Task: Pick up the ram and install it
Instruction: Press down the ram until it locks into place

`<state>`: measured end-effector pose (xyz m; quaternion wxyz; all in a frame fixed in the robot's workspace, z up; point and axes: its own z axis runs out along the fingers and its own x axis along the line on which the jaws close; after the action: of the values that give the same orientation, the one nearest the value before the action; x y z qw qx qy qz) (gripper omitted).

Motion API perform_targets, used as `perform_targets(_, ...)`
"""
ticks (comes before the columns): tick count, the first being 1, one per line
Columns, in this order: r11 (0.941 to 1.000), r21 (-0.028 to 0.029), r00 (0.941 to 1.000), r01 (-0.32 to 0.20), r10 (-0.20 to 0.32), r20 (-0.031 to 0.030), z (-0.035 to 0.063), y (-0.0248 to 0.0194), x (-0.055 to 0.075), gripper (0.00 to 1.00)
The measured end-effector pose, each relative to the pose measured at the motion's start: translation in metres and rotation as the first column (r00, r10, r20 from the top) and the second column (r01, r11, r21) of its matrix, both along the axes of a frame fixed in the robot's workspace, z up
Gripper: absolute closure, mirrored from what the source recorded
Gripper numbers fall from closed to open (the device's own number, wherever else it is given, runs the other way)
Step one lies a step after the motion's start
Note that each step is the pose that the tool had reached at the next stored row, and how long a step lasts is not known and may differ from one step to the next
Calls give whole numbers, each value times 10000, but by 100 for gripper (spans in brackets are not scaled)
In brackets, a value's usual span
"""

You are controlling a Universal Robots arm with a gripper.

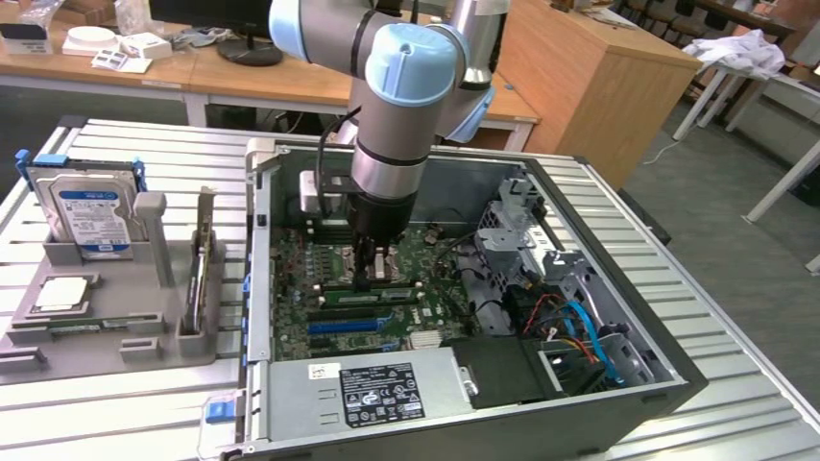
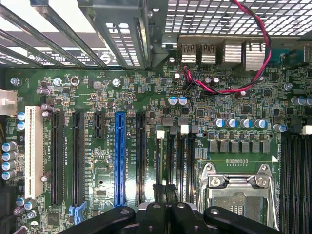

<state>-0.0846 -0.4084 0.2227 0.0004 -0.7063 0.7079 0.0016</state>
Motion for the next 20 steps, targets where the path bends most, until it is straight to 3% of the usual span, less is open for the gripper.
perform_targets(9,10000,18,10000,0,0,12,18,3,2,89)
perform_targets(20,10000,0,10000,0,0,-4,232,0,0,89)
